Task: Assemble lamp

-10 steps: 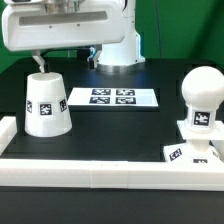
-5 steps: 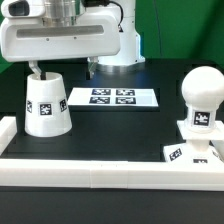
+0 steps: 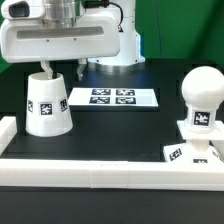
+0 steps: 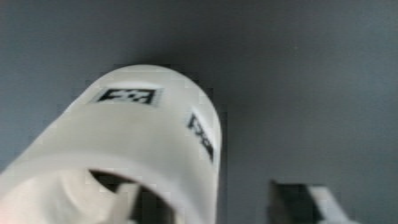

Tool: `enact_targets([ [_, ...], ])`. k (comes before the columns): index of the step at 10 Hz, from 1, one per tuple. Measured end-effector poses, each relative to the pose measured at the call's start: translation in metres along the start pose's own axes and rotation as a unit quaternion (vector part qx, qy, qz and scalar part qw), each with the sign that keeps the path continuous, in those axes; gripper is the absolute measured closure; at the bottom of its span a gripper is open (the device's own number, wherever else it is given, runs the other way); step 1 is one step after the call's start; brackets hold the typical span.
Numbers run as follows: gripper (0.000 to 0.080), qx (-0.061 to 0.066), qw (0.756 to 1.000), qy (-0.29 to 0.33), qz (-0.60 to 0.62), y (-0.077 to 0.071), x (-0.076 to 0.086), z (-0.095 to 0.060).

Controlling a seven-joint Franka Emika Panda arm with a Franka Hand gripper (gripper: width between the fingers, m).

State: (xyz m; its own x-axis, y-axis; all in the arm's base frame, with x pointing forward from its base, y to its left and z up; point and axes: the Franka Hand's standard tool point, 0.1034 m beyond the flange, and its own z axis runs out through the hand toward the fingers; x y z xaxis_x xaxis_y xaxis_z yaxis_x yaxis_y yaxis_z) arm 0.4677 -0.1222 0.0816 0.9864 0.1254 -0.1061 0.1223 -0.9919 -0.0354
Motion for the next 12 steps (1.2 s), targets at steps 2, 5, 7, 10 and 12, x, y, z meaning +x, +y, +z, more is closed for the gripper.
enact_targets([
  [2, 0.0753, -0.001, 1.0, 0.001, 0.0, 0.0, 0.001, -0.001],
  [5, 0.0753, 0.001, 1.0, 0.0, -0.003, -0.004, 0.004, -0.001],
  [7, 0.0753, 0.018, 1.0, -0.013, 0.013, -0.028, 0.007, -0.006],
  [10, 0.0753, 0.082, 0.992, -0.044, 0.082, -0.086, 0.031, -0.038],
  [12, 0.0753, 0.098, 0.989, -0.036, 0.104, -0.105, 0.061, -0.067],
])
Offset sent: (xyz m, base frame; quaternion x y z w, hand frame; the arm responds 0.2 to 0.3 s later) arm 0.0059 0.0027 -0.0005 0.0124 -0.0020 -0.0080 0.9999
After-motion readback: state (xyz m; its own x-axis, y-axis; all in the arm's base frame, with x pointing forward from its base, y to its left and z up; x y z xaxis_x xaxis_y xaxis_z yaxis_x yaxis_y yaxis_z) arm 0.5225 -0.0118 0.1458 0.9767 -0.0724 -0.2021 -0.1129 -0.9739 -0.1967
